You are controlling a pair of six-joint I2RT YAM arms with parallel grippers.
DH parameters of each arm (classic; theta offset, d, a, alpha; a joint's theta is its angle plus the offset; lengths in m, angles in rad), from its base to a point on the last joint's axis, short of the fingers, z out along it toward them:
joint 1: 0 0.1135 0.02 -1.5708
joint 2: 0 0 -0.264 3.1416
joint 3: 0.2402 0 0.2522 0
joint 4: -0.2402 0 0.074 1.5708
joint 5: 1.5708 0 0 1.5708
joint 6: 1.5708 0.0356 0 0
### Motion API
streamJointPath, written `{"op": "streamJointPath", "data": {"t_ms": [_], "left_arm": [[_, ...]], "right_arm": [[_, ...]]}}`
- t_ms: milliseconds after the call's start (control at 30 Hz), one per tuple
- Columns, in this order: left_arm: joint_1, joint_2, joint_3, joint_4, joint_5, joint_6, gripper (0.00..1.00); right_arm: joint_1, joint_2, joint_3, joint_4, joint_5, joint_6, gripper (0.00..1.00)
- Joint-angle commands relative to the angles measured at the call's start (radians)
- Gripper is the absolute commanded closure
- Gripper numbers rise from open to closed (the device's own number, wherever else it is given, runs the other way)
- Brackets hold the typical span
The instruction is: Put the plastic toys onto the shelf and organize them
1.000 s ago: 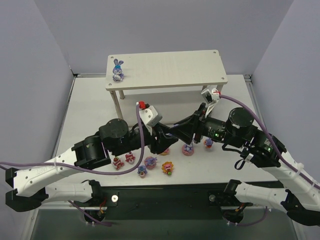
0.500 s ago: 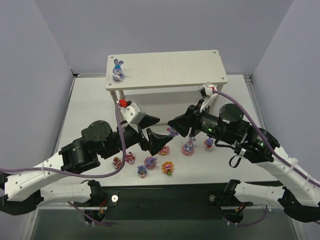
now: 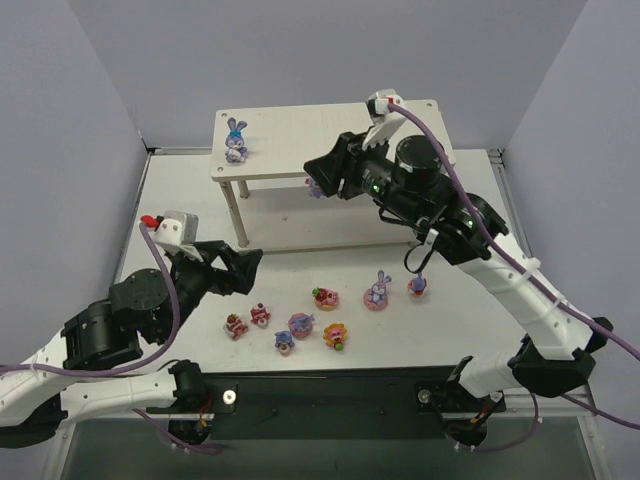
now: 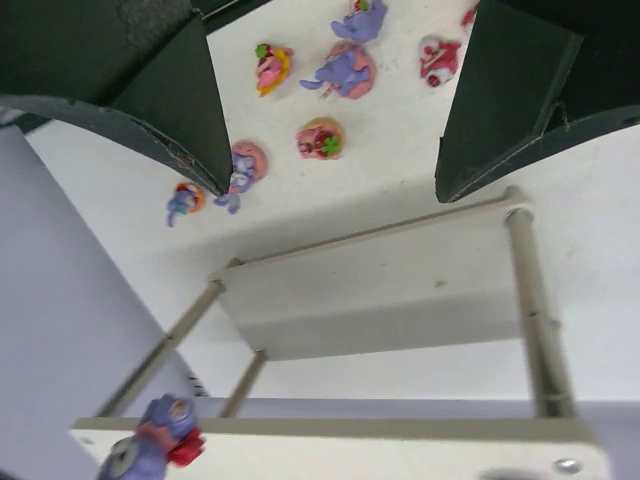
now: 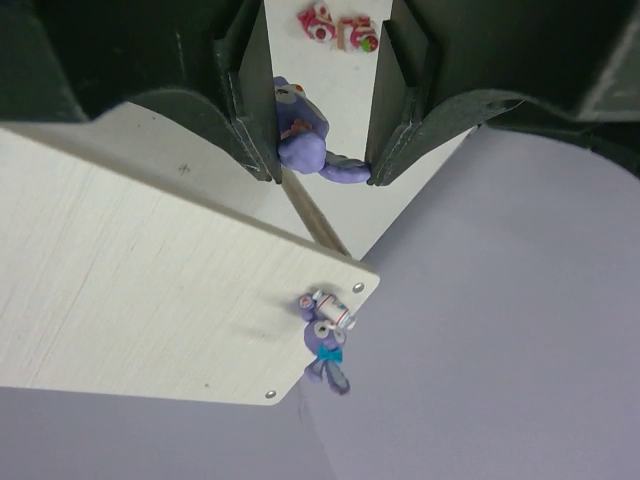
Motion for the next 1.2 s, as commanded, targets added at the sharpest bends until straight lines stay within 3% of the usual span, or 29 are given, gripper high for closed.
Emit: {"op": "streamJointPath", "data": {"t_ms": [0,167,300,733,1167], "left_arm": [[0.004,-0.029,-0.003,-0.295,-0.298,-0.232,0.08],[0.005,-0.048,0.002,-0.451,-0.377,-0.381,0.08],[0.005,-0.043,-0.001,-0.496,-0.394,-0.380,0.08],[0.013,-0.037,-0.029,-0.485,-0.400,-0.349,0.08],[0.014,-0.043,-0.039,-0.467,-0.394,-0.323,0.08]], "right_arm": [[-0.042,0.108,0.106,0.129,-0.049,-0.009,1.00],[-0.052,0.203,0.166,0.192,-0.053,0.008,1.00],[-0.046,0.289,0.215,0.264,-0.020,0.014,1.00],[-0.031,0.453,0.362,0.292,0.114,0.040,1.00],[-0.034,0.502,0.382,0.273,0.134,0.048,1.00]]}}
